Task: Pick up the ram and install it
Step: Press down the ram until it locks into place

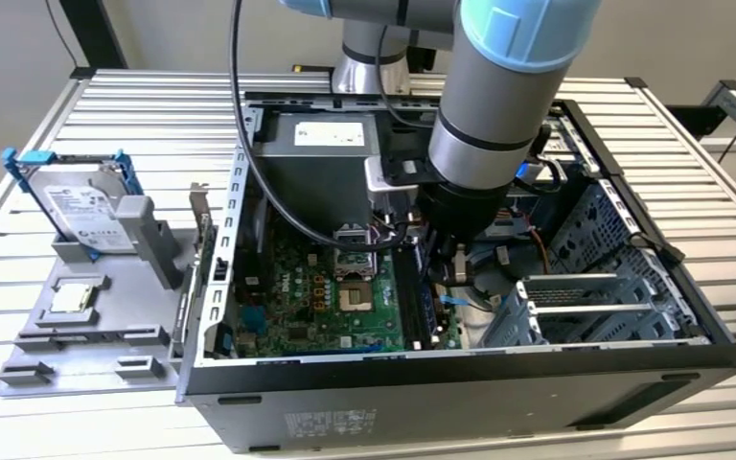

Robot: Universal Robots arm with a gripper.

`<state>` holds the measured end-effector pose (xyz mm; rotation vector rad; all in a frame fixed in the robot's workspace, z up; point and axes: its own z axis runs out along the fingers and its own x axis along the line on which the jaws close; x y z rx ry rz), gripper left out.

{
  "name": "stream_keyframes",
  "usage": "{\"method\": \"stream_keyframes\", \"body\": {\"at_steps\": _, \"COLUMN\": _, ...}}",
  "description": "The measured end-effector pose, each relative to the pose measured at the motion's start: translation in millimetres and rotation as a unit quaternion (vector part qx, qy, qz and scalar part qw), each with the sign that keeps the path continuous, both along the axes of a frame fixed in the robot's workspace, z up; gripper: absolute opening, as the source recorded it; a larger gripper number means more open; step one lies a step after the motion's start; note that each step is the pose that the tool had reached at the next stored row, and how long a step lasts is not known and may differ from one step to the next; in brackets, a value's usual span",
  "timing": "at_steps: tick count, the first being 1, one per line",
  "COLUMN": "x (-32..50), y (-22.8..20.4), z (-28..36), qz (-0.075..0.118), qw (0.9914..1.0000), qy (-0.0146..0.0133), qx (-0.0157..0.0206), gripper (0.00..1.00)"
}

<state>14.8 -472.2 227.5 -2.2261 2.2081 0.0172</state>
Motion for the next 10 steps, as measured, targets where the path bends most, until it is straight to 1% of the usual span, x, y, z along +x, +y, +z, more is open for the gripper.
{"method": "stream_keyframes", "body": {"at_steps": 10, "x": 0.0, "y": 0.0, "z": 0.0, "qz": 0.0, "qw": 1.0, "qy": 0.0, "qx": 0.0, "gripper": 0.0}}
